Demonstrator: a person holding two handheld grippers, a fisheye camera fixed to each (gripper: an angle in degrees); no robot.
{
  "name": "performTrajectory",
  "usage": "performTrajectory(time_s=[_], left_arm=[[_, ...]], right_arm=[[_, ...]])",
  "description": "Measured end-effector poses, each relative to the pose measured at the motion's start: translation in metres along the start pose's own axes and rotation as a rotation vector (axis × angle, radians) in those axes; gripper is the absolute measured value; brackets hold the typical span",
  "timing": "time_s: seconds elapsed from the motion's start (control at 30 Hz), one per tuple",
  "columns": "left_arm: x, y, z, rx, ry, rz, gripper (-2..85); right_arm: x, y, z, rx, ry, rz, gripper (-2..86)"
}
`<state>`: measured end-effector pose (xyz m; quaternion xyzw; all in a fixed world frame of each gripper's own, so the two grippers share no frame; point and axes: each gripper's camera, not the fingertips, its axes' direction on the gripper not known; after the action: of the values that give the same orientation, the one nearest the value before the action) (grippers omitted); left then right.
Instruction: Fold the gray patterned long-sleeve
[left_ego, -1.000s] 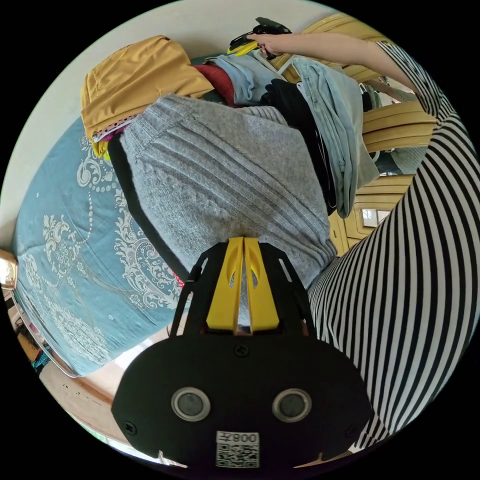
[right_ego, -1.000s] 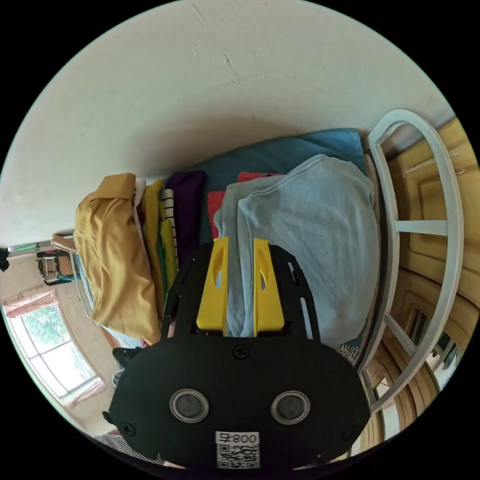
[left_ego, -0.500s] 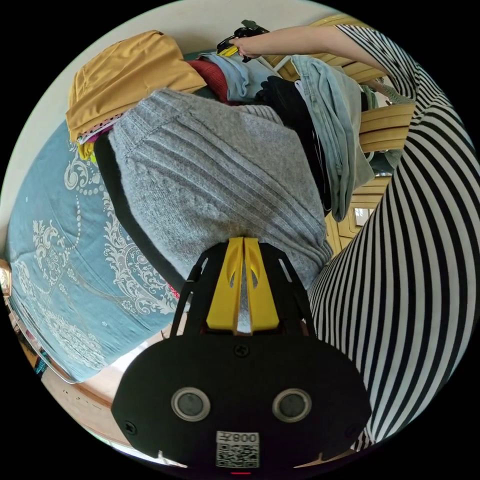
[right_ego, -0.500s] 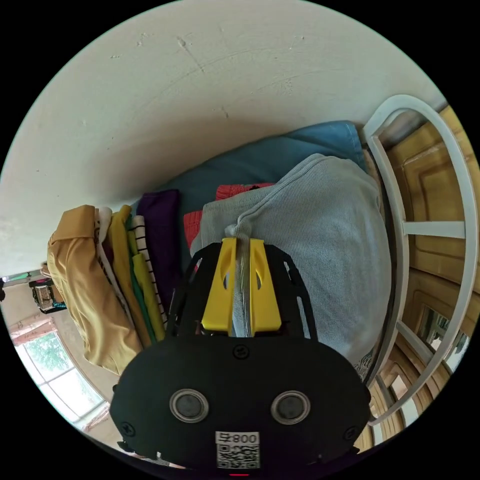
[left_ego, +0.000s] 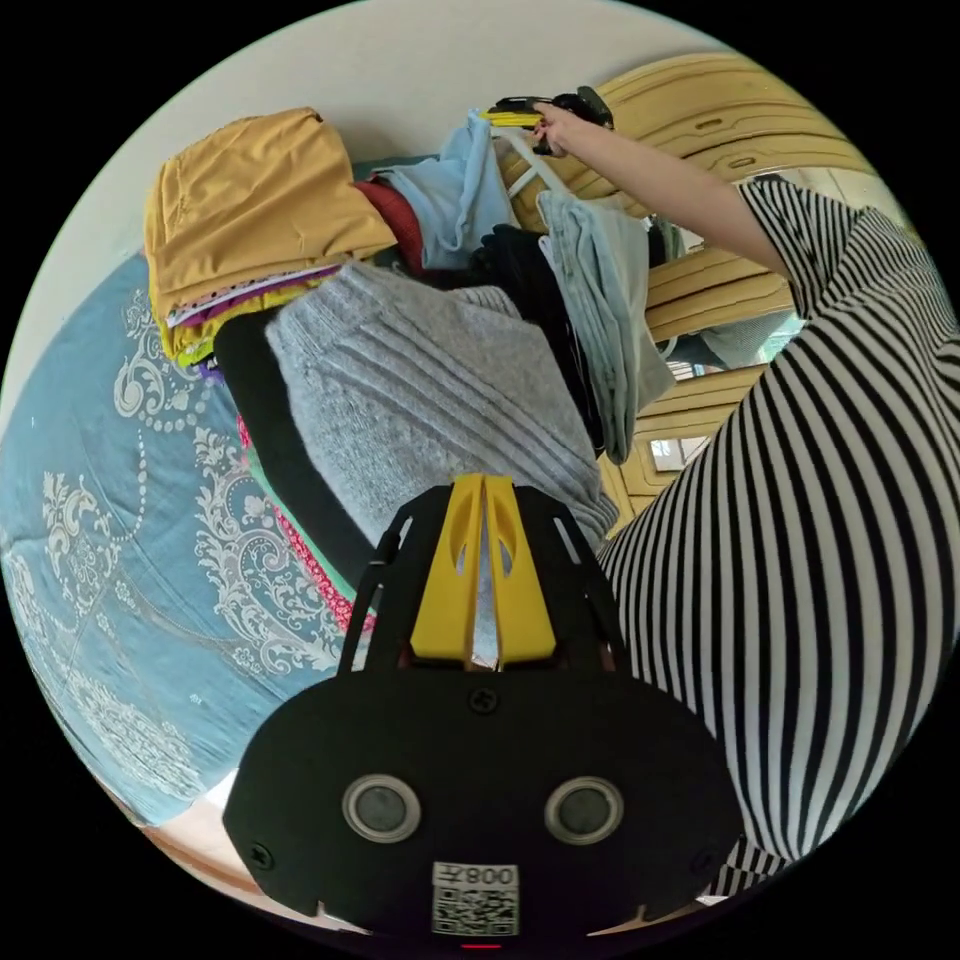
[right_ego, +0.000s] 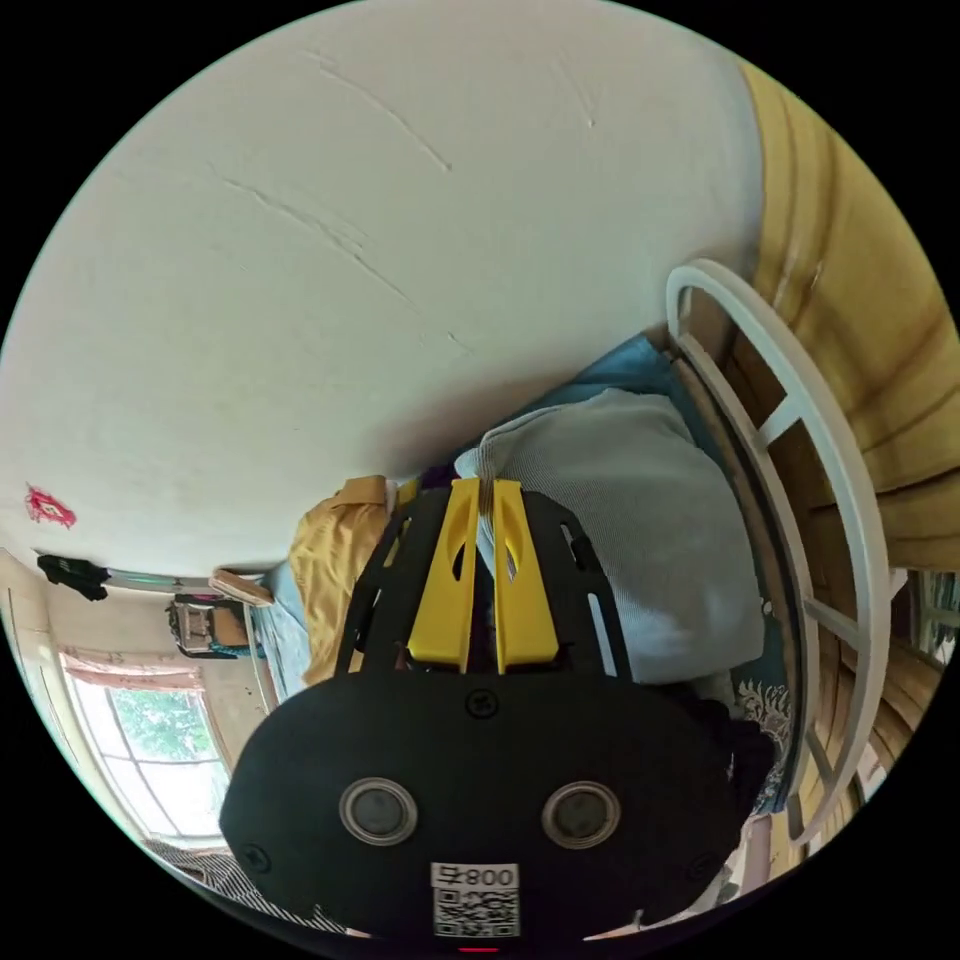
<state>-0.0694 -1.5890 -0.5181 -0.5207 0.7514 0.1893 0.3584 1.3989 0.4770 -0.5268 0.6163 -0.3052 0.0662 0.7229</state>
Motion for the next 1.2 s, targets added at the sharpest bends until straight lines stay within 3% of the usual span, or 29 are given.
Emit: performTrajectory(time_s=[0.37, 0.7, 0.93, 1.2], left_arm=[[-0.072, 0.051, -0.123, 0.265, 0.046, 0.188, 0.2], [-0.131, 0.131, -0.23, 0.528, 0.025, 0.163, 0.1], [-0.17, 0.17, -0.322, 0.802, 0.032, 0.217, 0.2], [-0.196, 0.197, -0.398, 1.058, 0.027, 0.289, 0.8]], right_arm=[[-0.177, 0.041, -0.243, 0.291, -0.23, -0.136, 1.7], [-0.441, 0.11, -0.441, 0.454, -0.38, -0.498, 1.5], [-0.629, 0.197, -0.56, 0.492, -0.44, -0.805, 1.4], [-0.718, 0.281, -0.629, 0.473, -0.567, -0.934, 1.2]])
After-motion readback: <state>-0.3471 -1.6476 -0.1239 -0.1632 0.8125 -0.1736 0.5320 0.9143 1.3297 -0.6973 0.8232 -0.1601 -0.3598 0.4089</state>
